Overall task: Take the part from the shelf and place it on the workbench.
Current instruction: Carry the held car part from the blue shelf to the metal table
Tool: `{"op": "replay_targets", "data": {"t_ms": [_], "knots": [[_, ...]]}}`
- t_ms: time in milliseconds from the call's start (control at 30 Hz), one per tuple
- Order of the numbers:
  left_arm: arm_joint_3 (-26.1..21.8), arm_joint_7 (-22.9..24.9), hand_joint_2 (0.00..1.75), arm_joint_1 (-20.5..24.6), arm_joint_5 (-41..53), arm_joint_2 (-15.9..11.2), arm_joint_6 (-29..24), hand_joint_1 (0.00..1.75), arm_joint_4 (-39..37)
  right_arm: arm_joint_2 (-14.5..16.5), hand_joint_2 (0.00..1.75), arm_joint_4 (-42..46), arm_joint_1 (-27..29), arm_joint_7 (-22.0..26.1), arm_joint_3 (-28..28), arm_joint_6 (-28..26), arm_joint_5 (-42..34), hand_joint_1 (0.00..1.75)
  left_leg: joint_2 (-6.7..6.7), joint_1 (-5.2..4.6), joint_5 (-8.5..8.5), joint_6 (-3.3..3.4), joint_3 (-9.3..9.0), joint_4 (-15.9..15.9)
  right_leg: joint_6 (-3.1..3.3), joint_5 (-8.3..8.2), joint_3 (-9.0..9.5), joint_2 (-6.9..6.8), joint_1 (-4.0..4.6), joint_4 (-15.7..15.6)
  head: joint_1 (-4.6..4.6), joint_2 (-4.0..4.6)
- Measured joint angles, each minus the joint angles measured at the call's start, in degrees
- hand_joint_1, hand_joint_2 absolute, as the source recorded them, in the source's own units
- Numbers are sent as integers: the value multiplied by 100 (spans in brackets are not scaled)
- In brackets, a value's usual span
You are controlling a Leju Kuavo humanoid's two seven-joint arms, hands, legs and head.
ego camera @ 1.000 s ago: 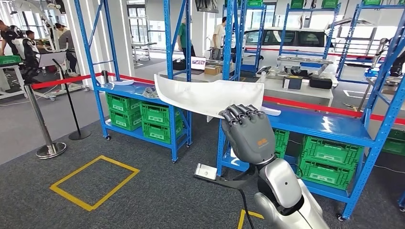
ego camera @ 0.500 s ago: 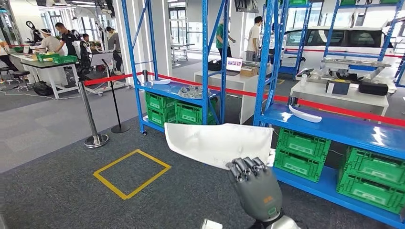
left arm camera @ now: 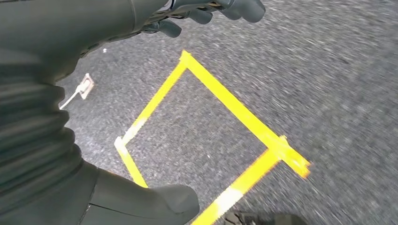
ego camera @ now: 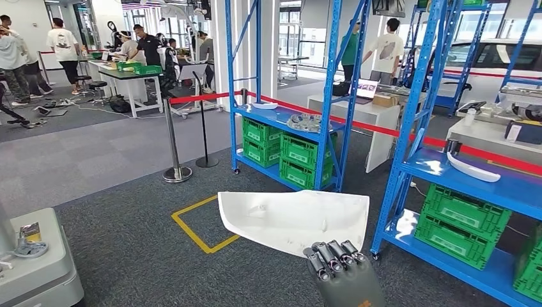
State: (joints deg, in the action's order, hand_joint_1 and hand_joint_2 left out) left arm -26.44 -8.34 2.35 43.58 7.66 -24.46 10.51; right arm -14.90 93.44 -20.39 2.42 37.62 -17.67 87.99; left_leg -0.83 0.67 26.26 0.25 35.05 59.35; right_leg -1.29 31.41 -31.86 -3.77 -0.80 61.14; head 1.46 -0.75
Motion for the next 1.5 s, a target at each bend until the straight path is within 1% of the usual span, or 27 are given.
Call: {"op": "replay_targets", "data": {"t_ms": [67, 100, 133, 167, 233, 300, 367, 433, 500, 567, 633, 667, 700, 767, 833, 867, 933, 1000, 1100, 1167, 1200, 1233, 1300, 1367, 1433, 1467, 1500], "knots": [[2, 44, 175, 13, 28, -1, 1, 0, 0, -7, 175, 19, 106, -1, -33, -10, 9, 147, 125, -4, -9, 54, 5, -4, -9, 355, -323, 289, -2, 677, -4, -1], [4, 69, 175, 18, 39, 1, 3, 0, -1, -10, 175, 24, 168, -4, -52, -12, 13, 147, 197, -15, -12, 71, 9, -3, 1, 507, -525, 334, 8, 1065, -7, -1], [5, 100, 175, 17, 47, 2, 9, 0, -1, -13, 175, 25, 230, -11, -71, -10, 20, 147, 272, -27, -13, 80, 11, -2, 17, 571, -679, 351, 19, 1336, -7, -1], [8, 133, 175, 10, 63, 4, 18, 0, -2, -14, 175, 35, 292, -23, -90, -5, 37, 147, 353, -38, -16, 84, 12, 0, 42, 520, -741, 361, 28, 1403, -9, -1], [28, 208, 175, -2, 114, 11, 40, 0, -2, -13, 175, 116, 417, -65, -151, 14, 98, 147, 515, -49, -22, 83, 9, 8, 112, 136, -533, 452, 47, 872, -8, -1], [68, 267, 175, -2, 174, 32, 54, 0, -2, -13, 175, 245, 525, -104, -241, 61, 148, 147, 658, -55, -34, 56, 15, 19, 166, -194, -205, 694, 65, 110, -7, -1], [105, 305, 175, -7, 227, 55, 67, 0, -3, -15, 175, 379, 633, -114, -335, 143, 165, 147, 770, -49, -54, -2, 38, 10, 185, -263, -86, 794, 93, -177, -7, -1], [136, 319, 175, -27, 263, 68, 79, 0, -5, -22, 175, 511, 748, -100, -404, 199, 177, 147, 841, -40, -74, -69, 71, -10, 226, -298, -68, 672, 99, -218, -7, 0], [155, 312, 175, -33, 272, 74, 83, 0, -5, -41, 175, 617, 843, -86, -457, 202, 189, 147, 627, -62, 37, -111, 168, 150, 292, -340, -38, 541, 75, -285, -2, 0], [175, 293, 175, -20, 279, 75, 82, 0, -3, -77, 175, 687, 929, -80, -511, 192, 196, 147, 286, -71, 364, -141, 431, 719, 337, -351, -24, 390, 70, -315, 5, 1], [194, 257, 175, -17, 292, 78, 75, 0, -3, -137, 175, 724, 1004, -50, -552, 175, 192, 147, 158, -43, 646, -184, 726, 1390, 349, -345, -28, 228, 72, -313, 9, 1], [198, 236, 175, -21, 302, 79, 67, 0, -4, -174, 175, 739, 1030, -27, -574, 157, 176, 147, 134, -26, 659, -204, 766, 1517, 345, -342, -30, 150, 70, -312, 9, 1], [199, 214, 175, -25, 313, 79, 59, 0, -4, -223, 175, 757, 1048, -8, -602, 130, 147, 147, 109, -10, 573, -220, 691, 1420, 336, -336, -29, 75, 65, -309, 9, 1], [201, 171, 175, -25, 330, 78, 44, 0, -1, -340, 175, 799, 1065, 13, -671, 66, 64, 147, -66, 6, 276, -237, 274, 701, 295, -313, -20, -59, 56, -286, 8, 1], [202, 130, 175, -14, 332, 82, 36, 0, 5, -474, 175, 856, 1098, 19, -741, 1, 8, 147, -273, -3, 121, -185, -64, 112, 222, -269, -8, -175, 74, -241, 4, 1], [202, 118, 175, -11, 332, 84, 33, 0, 7, -527, 175, 884, 1119, 19, -765, -23, -5, 147, -316, -15, 117, -144, -118, 7, 182, -253, 2, -225, 85, -229, 1, 1], [203, 115, 175, -14, 332, 81, 29, 0, 7, -579, 175, 926, 1149, 19, -786, -46, -6, 147, -199, -33, 109, -60, -104, 8, 112, -235, 32, -320, 81, -237, -4, 1], [203, 131, 175, -13, 329, 76, 23, 0, 8, -594, 175, 952, 1166, 26, -786, -52, 8, 147, -75, -22, 82, 13, -107, -14, 40, -115, 7, -178, 44, -101, -8, 0], [203, 159, 175, 4, 278, 80, -3, 0, 9, -610, 175, 955, 1203, 95, -773, -92, 28, 147, 123, -12, 46, 85, -96, -24, -10, 385, -427, 263, 13, 843, -19, 1], [201, 179, 175, 1, 225, 84, -14, 0, 9, -585, 175, 878, 1153, 185, -742, -117, 21, 147, 274, -26, 35, 94, -76, -18, -4, 517, -710, 338, 16, 1359, -22, 1], [200, 188, 175, -2, 211, 84, -16, 0, 9, -552, 175, 816, 1092, 222, -722, -119, 14, 147, 351, -30, 28, 92, -71, -13, 9, 418, -705, 349, 16, 1313, -22, 1], [199, 194, 175, -3, 203, 84, -17, 0, 9, -509, 175, 747, 1011, 256, -703, -115, 5, 147, 432, -32, 22, 85, -72, -7, 27, 223, -584, 376, 15, 1042, -22, 1], [198, 195, 175, 2, 201, 85, -17, 0, 9, -423, 175, 609, 812, 308, -661, -93, -26, 147, 574, -32, 3, 51, -61, 3, 61, -139, -218, 588, 4, 249, -20, 1], [195, 188, 175, 9, 201, 84, -17, 0, 10, -377, 175, 472, 604, 364, -630, -58, -121, 147, 693, -27, -33, -15, -22, 2, 82, -256, -48, 744, 12, -167, -24, 1], [189, 177, 175, 2, 201, 81, -17, 0, 9, -365, 175, 338, 422, 440, -616, -45, -273, 147, 809, -18, -80, -99, 30, -27, 121, -275, -50, 662, 30, -204, -28, 0], [184, 172, 175, -7, 201, 79, -16, 0, 8, -362, 175, 280, 336, 483, -610, -56, -349, 147, 799, -14, -82, -128, 55, -19, 155, -297, -41, 593, 25, -225, -28, 1], [179, 168, 175, -12, 199, 76, -17, 0, 7, -361, 175, 230, 260, 518, -602, -78, -412, 147, 705, -22, -37, -149, 99, 43, 195, -317, -31, 529, 16, -249, -23, 1]]}}
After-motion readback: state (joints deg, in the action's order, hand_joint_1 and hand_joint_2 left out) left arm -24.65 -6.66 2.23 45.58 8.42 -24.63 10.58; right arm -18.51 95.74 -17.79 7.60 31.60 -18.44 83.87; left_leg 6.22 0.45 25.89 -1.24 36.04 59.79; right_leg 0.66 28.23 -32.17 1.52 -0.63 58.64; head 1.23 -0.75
